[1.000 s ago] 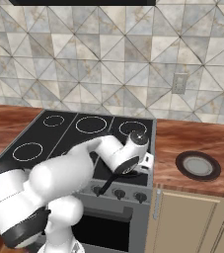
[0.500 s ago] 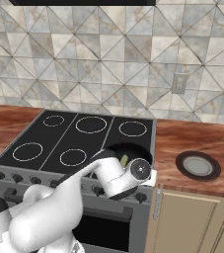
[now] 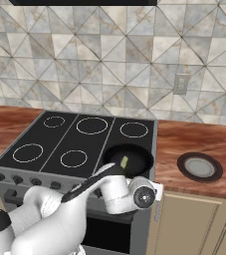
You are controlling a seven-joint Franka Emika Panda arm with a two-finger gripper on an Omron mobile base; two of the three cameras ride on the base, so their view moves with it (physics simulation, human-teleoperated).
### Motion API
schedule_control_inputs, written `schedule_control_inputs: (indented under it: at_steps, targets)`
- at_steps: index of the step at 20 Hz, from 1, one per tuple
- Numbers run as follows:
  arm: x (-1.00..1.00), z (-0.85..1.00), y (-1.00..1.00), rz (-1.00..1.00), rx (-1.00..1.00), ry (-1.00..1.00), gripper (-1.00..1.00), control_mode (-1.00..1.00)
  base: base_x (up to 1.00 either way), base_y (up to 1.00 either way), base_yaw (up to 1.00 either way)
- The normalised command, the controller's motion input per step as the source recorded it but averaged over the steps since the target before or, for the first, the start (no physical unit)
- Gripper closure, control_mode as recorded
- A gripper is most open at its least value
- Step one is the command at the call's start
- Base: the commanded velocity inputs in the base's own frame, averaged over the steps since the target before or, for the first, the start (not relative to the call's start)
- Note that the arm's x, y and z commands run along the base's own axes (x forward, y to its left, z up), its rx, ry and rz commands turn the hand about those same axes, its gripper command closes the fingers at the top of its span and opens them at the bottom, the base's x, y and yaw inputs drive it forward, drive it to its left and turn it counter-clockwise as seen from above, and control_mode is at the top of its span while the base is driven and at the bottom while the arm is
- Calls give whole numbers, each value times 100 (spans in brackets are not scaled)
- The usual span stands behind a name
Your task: Pick up the butter stick and place it in the pan. Then turn on the burner for the pan.
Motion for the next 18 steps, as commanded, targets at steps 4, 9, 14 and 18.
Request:
schedule_control_inputs:
  at_steps: [4, 9, 14, 18]
  targets:
    - [-3, -6, -21, 0, 0, -14, -100, -100, 0, 0, 0]
    - [-1, -25, -4, 0, 0, -15, -100, -100, 0, 0, 0]
    - [-8, -35, 0, 0, 0, -17, -100, -100, 0, 0, 0]
    - [-11, -35, 0, 0, 0, -14, -100, -100, 0, 0, 0]
